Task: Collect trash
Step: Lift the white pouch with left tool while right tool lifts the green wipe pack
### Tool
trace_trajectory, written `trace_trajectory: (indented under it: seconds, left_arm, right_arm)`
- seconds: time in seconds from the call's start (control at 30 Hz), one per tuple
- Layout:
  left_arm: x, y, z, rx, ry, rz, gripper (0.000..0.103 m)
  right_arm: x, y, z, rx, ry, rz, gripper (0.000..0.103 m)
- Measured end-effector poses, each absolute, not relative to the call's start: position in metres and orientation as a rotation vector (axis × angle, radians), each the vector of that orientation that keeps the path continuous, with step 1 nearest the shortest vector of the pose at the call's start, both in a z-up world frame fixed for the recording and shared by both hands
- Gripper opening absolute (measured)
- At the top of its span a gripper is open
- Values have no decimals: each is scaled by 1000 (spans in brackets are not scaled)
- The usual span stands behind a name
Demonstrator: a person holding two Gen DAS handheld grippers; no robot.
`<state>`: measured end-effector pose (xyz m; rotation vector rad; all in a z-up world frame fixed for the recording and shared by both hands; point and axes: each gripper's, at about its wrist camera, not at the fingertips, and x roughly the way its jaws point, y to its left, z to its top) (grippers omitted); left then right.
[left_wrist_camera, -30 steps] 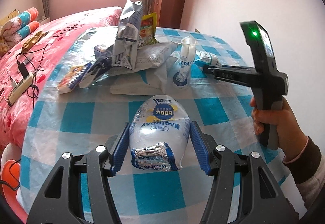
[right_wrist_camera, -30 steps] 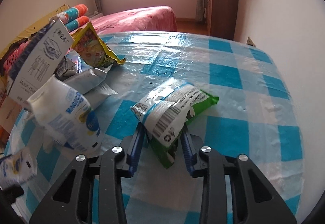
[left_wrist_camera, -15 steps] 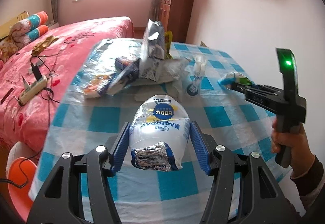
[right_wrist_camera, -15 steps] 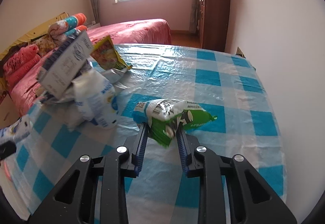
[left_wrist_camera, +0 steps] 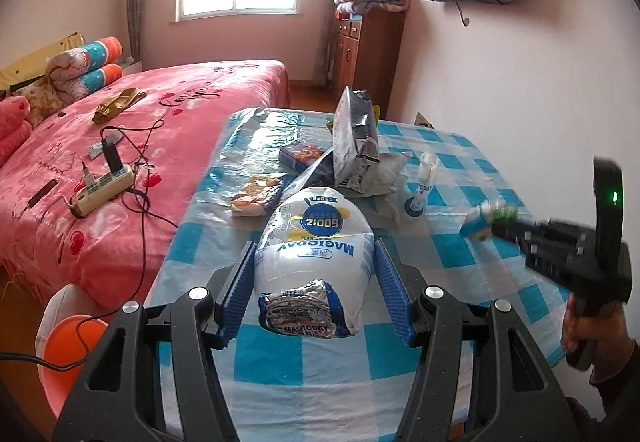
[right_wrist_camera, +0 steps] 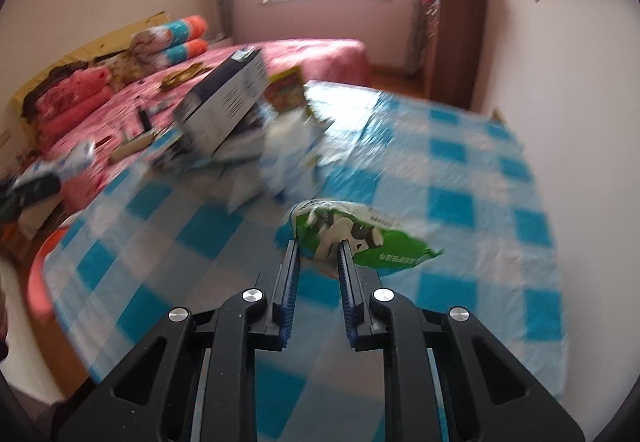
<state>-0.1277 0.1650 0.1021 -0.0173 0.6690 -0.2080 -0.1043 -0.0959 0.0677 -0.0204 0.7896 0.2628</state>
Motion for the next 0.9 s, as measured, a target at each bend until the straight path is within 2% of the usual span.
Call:
trace_trajectory:
  seconds: [0.1,0.17,0.2,0.23,0.27,0.33,0.57,0.63,0.83,0.9]
  left_arm:
    - [-133,170,99,-21,679,-212,60]
    - [-136,172,96,-21,683,-214,60]
    - [-136,173,95,-20,687,-216,60]
    - [-137,174,93,-19,692,-218,60]
    - [-137,174,92,-19,695,-219,60]
    - [-139,176,90,-23,700,-222,60]
    - [-143,176,87,-26,706,-230,60]
    - [-143,176,85,-26,712,-233,60]
    - [-141,179,83,-29,718,-232,60]
    - [-140,181,83,-26,718,-228,60]
  right_arm:
    - [-115,-98,53,33,865,275,27]
    - [-120,-105,47,86,898,267,48]
    - [-123,-110,46,126,914,260,55]
    - [-124,-114,45,171,927,255,65]
    - [-126,-118,44,208,935,254,71]
    - [-123,-127,41,318,966,255,77]
    - [-88,-130,26,480,1039,175,78]
    - [-75,-125,24,479,1043,154,83]
    - [-49,-89,23,245,1013,118,86]
    - [-51,-80,22,170,1000,103,78]
